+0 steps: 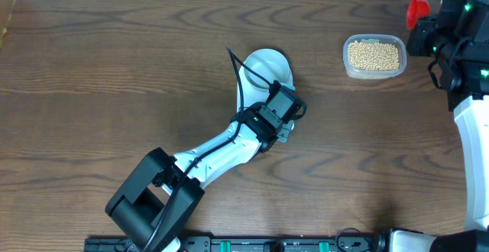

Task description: Scoop item into bowl and weigh 50g on scale

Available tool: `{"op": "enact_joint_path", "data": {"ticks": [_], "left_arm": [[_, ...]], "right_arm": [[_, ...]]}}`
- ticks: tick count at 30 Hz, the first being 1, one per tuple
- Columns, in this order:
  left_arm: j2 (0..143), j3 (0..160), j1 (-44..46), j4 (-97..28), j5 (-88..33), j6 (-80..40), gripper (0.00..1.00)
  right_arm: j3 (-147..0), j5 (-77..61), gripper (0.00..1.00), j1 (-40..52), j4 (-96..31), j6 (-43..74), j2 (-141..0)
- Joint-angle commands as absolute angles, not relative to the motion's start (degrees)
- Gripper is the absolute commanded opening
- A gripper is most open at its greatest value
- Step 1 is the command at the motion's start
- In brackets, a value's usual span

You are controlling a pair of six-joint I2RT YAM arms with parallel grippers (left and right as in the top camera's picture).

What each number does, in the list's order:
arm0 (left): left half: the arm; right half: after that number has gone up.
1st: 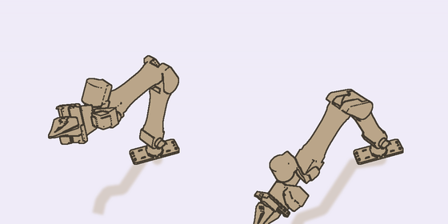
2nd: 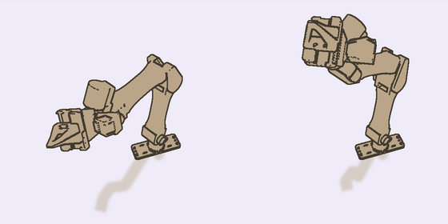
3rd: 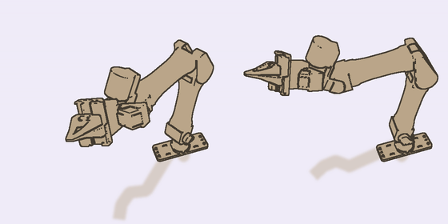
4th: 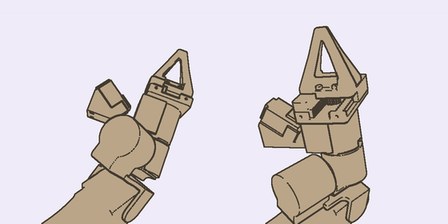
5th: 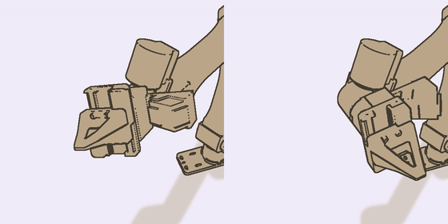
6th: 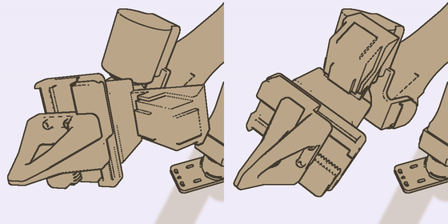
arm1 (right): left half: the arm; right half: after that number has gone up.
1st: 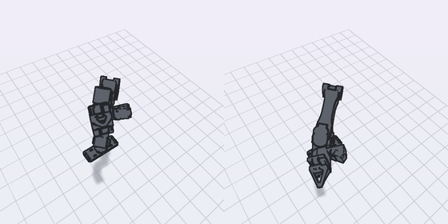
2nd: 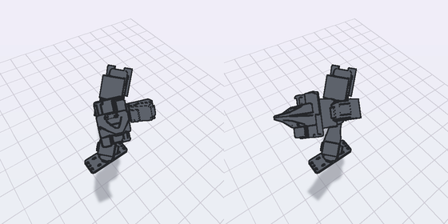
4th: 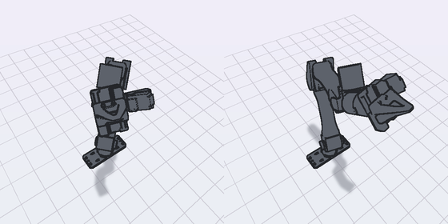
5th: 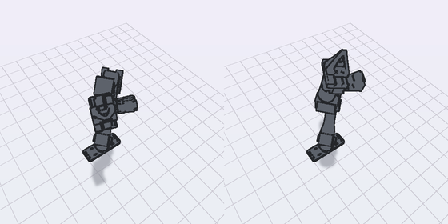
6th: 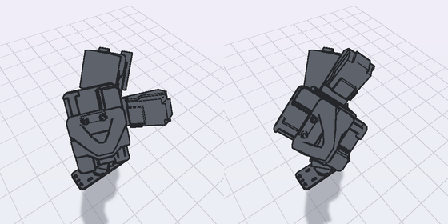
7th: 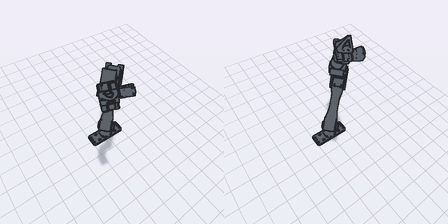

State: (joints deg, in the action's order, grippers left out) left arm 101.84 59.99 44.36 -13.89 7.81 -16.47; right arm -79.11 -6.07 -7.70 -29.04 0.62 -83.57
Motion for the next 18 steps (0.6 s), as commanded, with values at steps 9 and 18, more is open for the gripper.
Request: {"op": "enact_joint_path", "data": {"ticks": [9,18], "left_arm": [[104.51,60.60,44.16,-11.66,8.58,-16.53,0.07],[106.08,60.60,44.05,-9.91,8.58,-16.53,0.07]], "right_arm": [[-80.14,-6.68,0.01,-8.21,-29.87,1.23,-83.59],[-80.14,-6.68,0.01,-8.21,-30.04,1.23,-83.59]]}}
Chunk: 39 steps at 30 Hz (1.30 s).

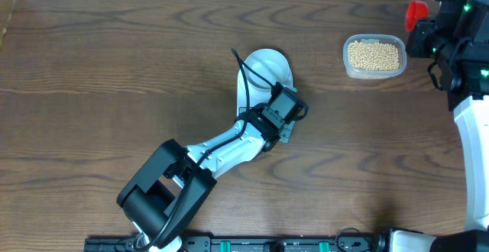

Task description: Scoop item into bowl and weigh 50g on scale

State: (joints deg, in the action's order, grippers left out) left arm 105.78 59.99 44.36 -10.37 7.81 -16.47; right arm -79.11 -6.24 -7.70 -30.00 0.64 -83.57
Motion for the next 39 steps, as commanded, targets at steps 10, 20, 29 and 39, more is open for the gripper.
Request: {"op": "enact_joint_path", "data": {"ticks": [10,20,29,39], "left_arm": [[106.10,60.55,42.57,-8.78,8.80,-16.58,0.07],[106.28,60.49,41.69,-8.23,8.75,-16.75,0.07],[107.07,60.49,41.69,-7.86,8.78,-16.78,0.07],[107.07,60.18,41.69,-8.05,10.09,-18.48,0.07]], "right_arm": [[-80.14,-7.07,0.01,-8.16,-30.06,1.23,-83.59],[-80.14,-7.07,0.01,-8.16,-30.20,1.23,-83.59],[-80.14,-7.07,0.01,-8.16,-30.22,1.23,-83.59],[-80.14,-7.07,0.01,-8.16,-30.48,1.23,-83.59]]}}
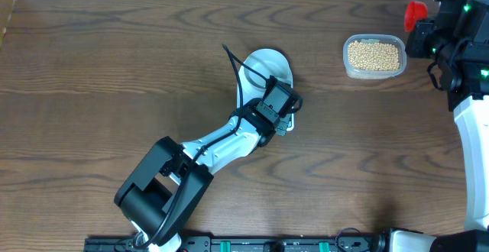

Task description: Scoop item into bowl and weigh 50g on scale

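A white bowl point(263, 65) stands at the middle of the table. My left gripper point(275, 99) sits at the bowl's near right rim; the black wrist hides its fingers, so neither its state nor any hold on the rim shows. A clear tub of pale beans point(374, 56) stands at the back right. My right gripper point(422, 23) hovers right of the tub with a red piece point(416, 10) at its tip; its jaws are too dark to read. No scale is in view.
The left arm's white link point(221, 141) and black base point(157, 195) stretch from the front edge up to the bowl. A black cable point(238, 72) arcs over the bowl's left side. The right arm point(466, 69) fills the right edge.
My left wrist has shifted slightly up and to the left, closer over the bowl's rim. The bowl, the bean tub and the right arm stand where they were.
At first my left wrist was at the bowl's near right rim. Then it sat a touch lower and to the right, and now it is back up against the rim. The bowl stayed in place, and the right arm stayed beside the tub.
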Available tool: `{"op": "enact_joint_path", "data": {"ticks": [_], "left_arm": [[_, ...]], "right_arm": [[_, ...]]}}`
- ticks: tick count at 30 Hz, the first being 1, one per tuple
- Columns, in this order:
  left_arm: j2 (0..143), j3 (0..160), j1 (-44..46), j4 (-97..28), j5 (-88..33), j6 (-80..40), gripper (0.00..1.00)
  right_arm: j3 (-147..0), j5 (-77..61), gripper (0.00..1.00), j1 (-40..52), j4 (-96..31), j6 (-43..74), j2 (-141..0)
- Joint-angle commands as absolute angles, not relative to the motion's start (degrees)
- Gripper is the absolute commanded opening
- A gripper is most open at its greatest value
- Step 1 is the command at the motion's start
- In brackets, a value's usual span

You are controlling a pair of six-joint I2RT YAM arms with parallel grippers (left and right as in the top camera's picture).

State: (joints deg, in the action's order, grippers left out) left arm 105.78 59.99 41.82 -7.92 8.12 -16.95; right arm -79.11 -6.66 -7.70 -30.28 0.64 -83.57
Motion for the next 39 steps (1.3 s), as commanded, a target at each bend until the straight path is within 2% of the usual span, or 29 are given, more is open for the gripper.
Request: {"op": "enact_joint_path", "data": {"ticks": [1,39], "left_arm": [[107.07,60.18,41.69,-8.08,10.09,-18.46,0.07],[108.55,60.12,41.69,-9.93,10.07,-18.24,0.07]], "right_arm": [[-80.14,-7.07,0.01,-8.16,-30.61,1.23,-83.59],[-80.14,-7.51,0.01,-8.16,-30.68,1.23,-83.59]]}}
